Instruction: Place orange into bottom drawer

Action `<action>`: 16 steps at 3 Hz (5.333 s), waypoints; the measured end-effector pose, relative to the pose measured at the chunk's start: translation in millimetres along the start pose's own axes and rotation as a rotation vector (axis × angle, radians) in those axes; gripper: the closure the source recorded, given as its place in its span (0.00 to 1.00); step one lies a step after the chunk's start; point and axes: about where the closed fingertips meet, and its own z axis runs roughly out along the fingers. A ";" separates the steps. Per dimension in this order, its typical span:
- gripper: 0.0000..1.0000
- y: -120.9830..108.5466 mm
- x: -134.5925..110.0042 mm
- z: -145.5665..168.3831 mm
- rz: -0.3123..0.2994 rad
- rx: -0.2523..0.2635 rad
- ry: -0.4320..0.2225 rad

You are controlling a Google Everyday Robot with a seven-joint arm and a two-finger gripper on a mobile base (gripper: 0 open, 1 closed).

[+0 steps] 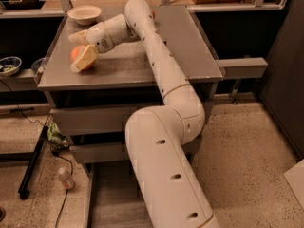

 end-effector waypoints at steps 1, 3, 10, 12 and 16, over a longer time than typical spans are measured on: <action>0.02 0.0 0.0 0.0 0.000 0.000 0.000; 0.46 0.0 0.0 0.1 0.000 0.000 0.000; 1.00 2.5 -53.0 -21.8 -0.019 0.056 -0.020; 1.00 25.3 -101.7 -53.5 -0.034 0.075 -0.009; 1.00 109.3 -181.1 -167.0 -0.076 0.324 -0.073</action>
Offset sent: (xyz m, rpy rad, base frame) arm 0.0000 0.0000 0.0000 0.0000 0.0000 0.0000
